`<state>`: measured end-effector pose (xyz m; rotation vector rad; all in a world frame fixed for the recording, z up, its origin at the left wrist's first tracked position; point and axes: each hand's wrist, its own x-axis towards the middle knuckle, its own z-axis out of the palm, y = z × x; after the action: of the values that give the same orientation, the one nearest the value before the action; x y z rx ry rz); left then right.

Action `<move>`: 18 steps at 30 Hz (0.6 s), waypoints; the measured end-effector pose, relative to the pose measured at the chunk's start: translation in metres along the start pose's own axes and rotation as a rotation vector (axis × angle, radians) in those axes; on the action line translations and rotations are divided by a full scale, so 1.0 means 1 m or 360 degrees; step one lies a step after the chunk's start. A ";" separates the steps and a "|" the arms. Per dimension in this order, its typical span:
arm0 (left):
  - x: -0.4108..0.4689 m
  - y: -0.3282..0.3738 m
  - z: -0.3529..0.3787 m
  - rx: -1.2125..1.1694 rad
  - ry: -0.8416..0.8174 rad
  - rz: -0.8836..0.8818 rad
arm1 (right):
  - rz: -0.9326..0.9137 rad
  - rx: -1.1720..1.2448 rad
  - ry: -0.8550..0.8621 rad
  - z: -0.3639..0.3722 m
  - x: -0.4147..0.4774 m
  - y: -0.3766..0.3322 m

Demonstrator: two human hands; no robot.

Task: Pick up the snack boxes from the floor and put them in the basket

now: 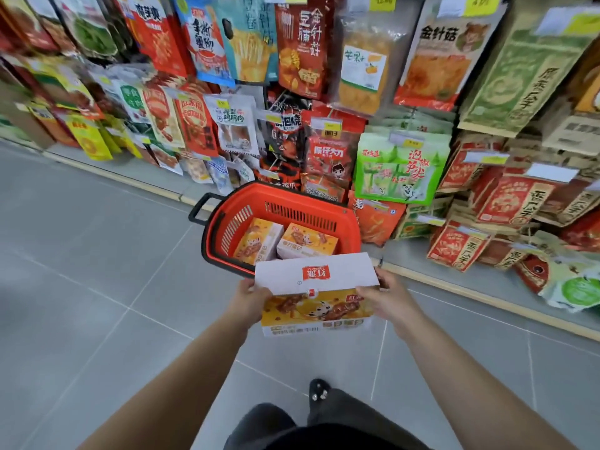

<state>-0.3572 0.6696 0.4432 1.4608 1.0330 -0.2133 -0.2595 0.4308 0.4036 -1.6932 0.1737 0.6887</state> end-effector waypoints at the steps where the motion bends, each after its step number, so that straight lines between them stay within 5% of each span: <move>1: 0.008 0.008 -0.005 -0.0001 0.0001 -0.0024 | 0.0019 0.0007 0.0005 0.007 0.011 -0.004; 18: 0.254 0.132 -0.060 0.0623 -0.0264 -0.0180 | 0.0468 0.0329 0.0607 0.139 0.166 -0.036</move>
<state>-0.1459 0.8608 0.3771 1.7014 0.9735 -0.6368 -0.1556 0.6116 0.3346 -1.5988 0.7498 0.5332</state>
